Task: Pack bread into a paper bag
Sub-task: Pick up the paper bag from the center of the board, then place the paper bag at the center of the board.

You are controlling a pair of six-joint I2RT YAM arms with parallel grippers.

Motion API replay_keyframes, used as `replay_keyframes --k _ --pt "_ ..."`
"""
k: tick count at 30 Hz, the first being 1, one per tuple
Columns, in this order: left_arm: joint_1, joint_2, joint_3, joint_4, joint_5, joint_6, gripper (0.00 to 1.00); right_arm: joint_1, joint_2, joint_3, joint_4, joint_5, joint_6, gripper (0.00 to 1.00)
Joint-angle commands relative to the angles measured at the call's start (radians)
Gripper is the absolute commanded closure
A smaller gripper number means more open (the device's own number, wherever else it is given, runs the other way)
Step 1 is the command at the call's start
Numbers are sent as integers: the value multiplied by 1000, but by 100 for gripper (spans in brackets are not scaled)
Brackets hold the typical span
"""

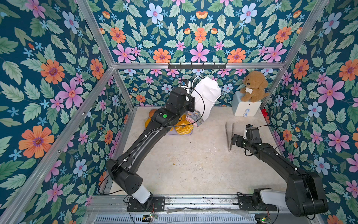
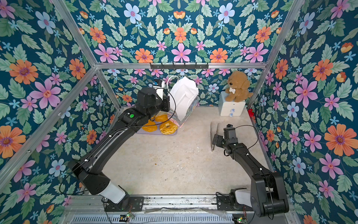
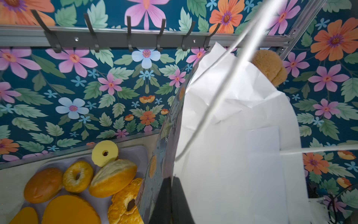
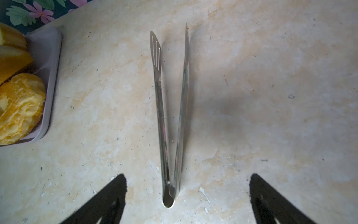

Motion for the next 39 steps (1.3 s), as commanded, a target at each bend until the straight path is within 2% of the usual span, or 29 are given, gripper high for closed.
replay_keyframes --k 1,4,9,17,21,31,39 --pt "83 -70 -42 9 -25 12 100 42 36 52 -41 11 -26 0" --pt "238 -173 -164 38 42 -16 100 107 102 132 -83 9 -56 0" --pt "355 -254 -263 18 25 8 100 194 251 283 -132 -46 -51 1" --pt "405 -335 -363 -15 -79 -3 100 330 473 515 -189 -70 -62 3" --pt "433 -371 -403 -58 -194 -1 100 361 563 610 -207 -106 -56 3" --pt "530 -514 -506 -77 -317 12 100 415 748 825 -282 -123 -64 5" --pt "605 -588 -623 -87 -296 -4 100 432 875 972 -369 -107 -58 7"
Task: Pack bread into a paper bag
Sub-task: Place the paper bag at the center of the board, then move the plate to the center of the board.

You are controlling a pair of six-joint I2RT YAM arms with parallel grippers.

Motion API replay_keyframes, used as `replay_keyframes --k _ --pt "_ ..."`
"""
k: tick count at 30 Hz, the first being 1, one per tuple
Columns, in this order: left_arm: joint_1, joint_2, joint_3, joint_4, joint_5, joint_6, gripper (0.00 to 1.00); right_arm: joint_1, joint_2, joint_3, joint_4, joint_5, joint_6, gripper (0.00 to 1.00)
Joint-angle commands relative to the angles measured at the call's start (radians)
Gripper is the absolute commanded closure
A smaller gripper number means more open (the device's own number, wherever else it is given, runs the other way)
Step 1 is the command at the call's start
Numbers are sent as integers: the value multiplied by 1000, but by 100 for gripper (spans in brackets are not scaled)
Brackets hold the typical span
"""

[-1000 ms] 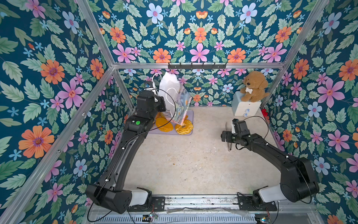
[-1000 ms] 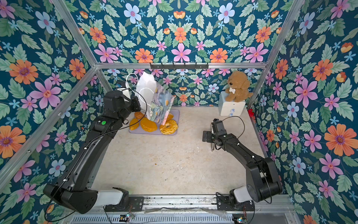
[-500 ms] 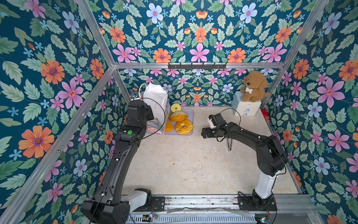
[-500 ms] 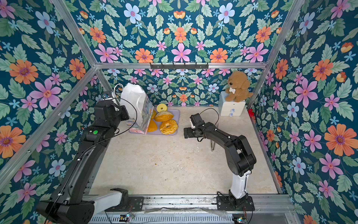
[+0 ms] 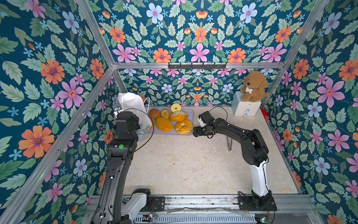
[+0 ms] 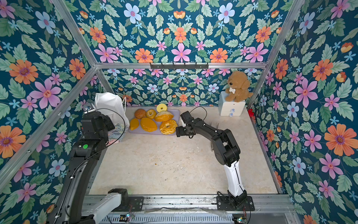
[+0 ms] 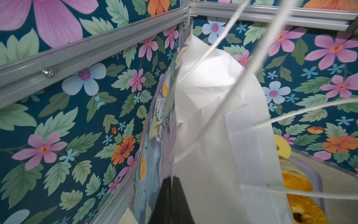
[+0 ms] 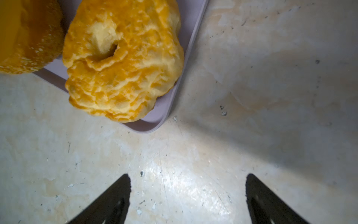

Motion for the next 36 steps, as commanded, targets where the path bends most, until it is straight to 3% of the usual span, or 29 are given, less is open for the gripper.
replay_keyframes --k 1,25,36 --pt "24 -24 -54 8 13 -13 100 17 37 49 -72 32 -9 7" --pt "144 -139 -268 19 111 -9 100 43 189 280 -182 186 27 10" --pt "155 -128 -287 50 169 -8 100 42 247 343 -182 209 61 16"
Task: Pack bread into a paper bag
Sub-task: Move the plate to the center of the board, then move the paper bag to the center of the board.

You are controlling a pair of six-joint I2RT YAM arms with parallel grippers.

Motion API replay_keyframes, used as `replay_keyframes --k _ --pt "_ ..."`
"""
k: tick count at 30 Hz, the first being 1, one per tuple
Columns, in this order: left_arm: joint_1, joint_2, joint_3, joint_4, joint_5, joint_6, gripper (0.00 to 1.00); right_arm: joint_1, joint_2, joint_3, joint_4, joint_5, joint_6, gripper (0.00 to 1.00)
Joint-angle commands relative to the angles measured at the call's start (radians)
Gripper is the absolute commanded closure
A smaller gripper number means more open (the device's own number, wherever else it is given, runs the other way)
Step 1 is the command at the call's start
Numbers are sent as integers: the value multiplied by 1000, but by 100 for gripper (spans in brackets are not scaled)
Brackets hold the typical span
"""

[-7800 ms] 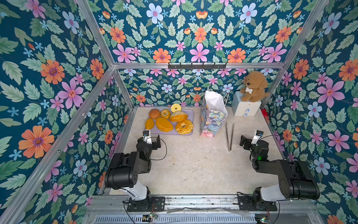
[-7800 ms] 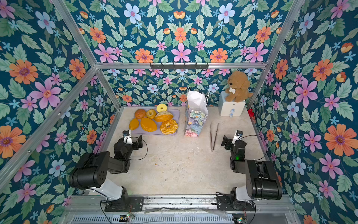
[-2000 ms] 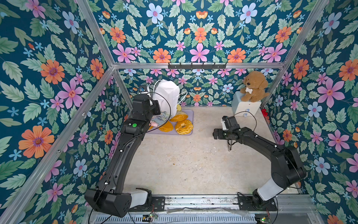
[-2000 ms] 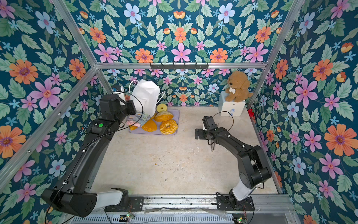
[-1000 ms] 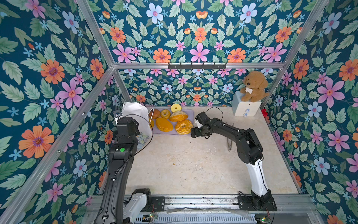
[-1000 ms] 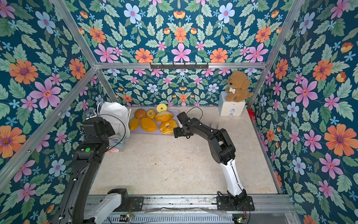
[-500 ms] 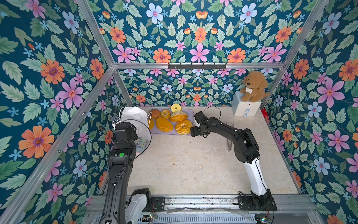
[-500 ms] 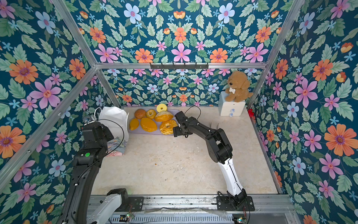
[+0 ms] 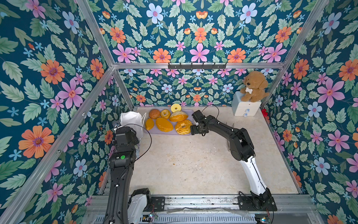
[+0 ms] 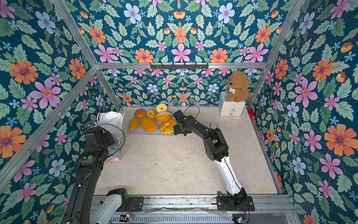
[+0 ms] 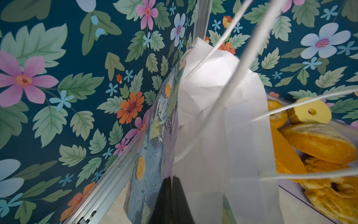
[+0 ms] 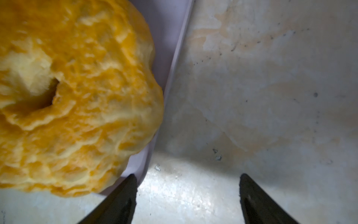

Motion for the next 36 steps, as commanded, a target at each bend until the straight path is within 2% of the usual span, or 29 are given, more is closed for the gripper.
replay_keyframes --k 1,8,11,17,20,24,25,36 --pt "3 2 -4 29 16 9 100 3 20 24 -12 6 17 16" --pt "7 2 -15 41 26 13 100 15 76 100 -44 -28 21 19" --pt "8 4 -23 50 35 13 100 21 109 150 -76 -41 20 24" --pt "11 7 -28 60 44 17 100 27 146 200 -126 -42 30 50" --pt "12 6 -34 68 52 22 100 26 143 196 -137 -32 38 66" --pt "13 5 -38 75 72 24 100 8 126 164 -139 -41 56 93" --pt "12 5 -39 76 81 24 100 -2 116 143 -127 -54 64 96" --pt "12 17 -40 87 146 10 100 -100 -54 -128 -20 -54 85 98"
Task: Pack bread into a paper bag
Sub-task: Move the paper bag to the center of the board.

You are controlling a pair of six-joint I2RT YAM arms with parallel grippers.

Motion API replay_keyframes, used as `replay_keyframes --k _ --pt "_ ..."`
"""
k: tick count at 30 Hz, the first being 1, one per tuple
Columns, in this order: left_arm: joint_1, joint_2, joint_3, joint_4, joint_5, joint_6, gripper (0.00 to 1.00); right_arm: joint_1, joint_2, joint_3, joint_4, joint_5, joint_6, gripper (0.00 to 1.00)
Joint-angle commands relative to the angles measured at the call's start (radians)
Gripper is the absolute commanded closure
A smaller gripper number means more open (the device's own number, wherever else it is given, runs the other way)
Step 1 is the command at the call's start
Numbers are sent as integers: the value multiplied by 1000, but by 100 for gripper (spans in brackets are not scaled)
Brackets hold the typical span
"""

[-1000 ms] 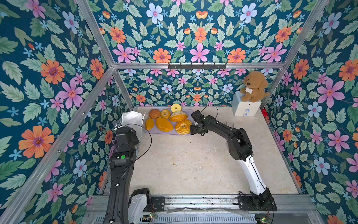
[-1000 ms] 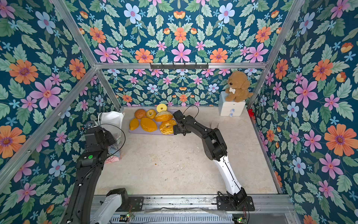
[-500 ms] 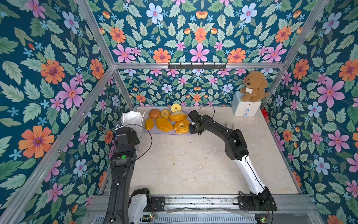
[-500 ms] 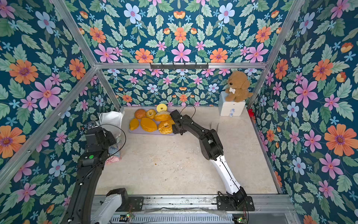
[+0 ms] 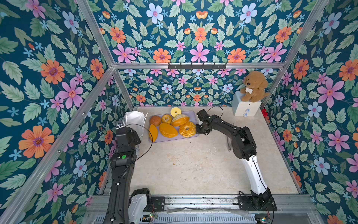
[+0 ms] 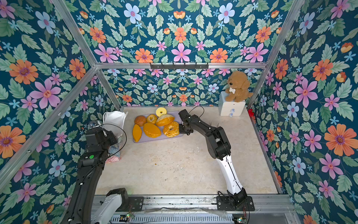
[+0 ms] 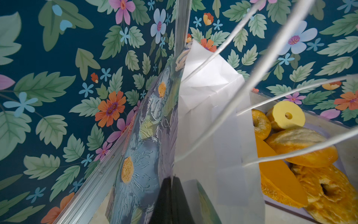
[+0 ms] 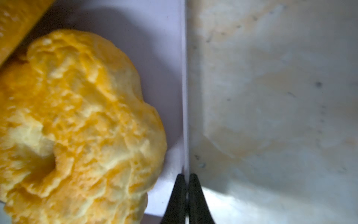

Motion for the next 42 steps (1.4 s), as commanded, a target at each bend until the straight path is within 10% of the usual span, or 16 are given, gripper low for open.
replay_keyframes --k 1,23,42 --pt "1 8 -2 19 39 -6 100 -23 -38 -62 -46 68 25 98" --pt "-1 74 96 146 471 -154 100 -172 -282 -374 4 144 27 96" --pt "0 55 -10 182 448 -174 100 -184 -271 -393 16 120 -7 46"
